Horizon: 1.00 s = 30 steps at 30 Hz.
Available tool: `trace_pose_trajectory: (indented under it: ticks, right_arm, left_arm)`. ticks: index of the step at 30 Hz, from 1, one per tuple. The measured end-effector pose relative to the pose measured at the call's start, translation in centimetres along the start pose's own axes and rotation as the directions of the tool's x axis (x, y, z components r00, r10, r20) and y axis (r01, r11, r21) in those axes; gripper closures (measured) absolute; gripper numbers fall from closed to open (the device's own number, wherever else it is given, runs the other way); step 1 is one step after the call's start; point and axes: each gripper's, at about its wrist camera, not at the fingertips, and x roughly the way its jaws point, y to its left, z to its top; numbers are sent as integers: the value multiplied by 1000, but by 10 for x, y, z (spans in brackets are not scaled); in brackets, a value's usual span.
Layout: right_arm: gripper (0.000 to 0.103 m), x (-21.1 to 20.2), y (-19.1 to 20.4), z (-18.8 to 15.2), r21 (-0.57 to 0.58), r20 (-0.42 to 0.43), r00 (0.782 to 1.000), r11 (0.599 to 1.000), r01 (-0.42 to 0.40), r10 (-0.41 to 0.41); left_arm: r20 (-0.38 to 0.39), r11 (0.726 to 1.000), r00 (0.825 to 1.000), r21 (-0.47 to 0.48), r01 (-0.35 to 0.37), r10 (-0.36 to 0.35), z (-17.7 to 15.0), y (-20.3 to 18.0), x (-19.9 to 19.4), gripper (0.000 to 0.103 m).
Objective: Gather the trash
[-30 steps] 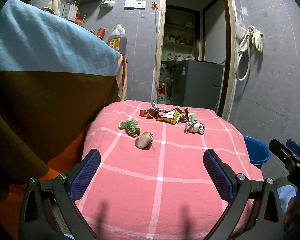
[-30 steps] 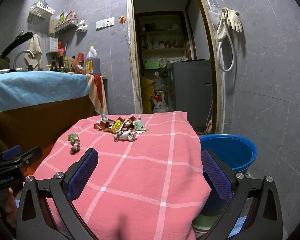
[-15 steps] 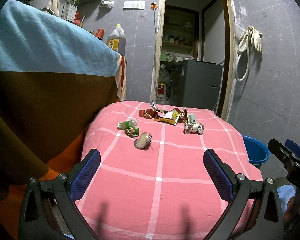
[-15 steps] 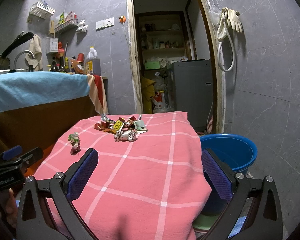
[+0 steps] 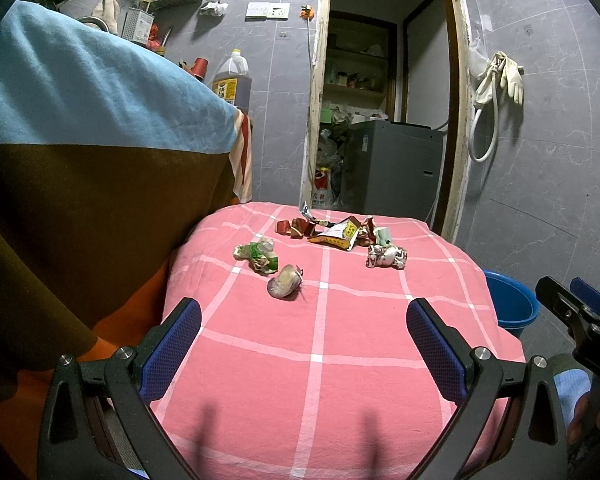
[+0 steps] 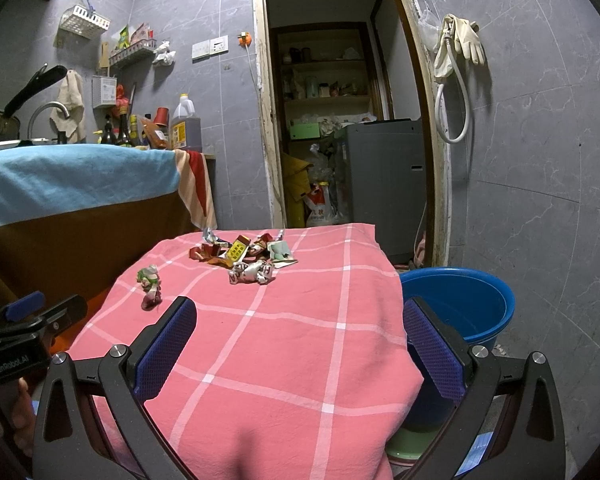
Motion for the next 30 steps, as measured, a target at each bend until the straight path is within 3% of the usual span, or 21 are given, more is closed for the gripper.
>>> trace_pose_trajectory:
  ticks: [30]
  right_arm:
    - [0, 12, 5, 0, 0, -16, 999, 1000, -31, 31]
  left_arm:
    - [-4, 999, 1000, 18, -27, 27, 2, -5, 3, 2]
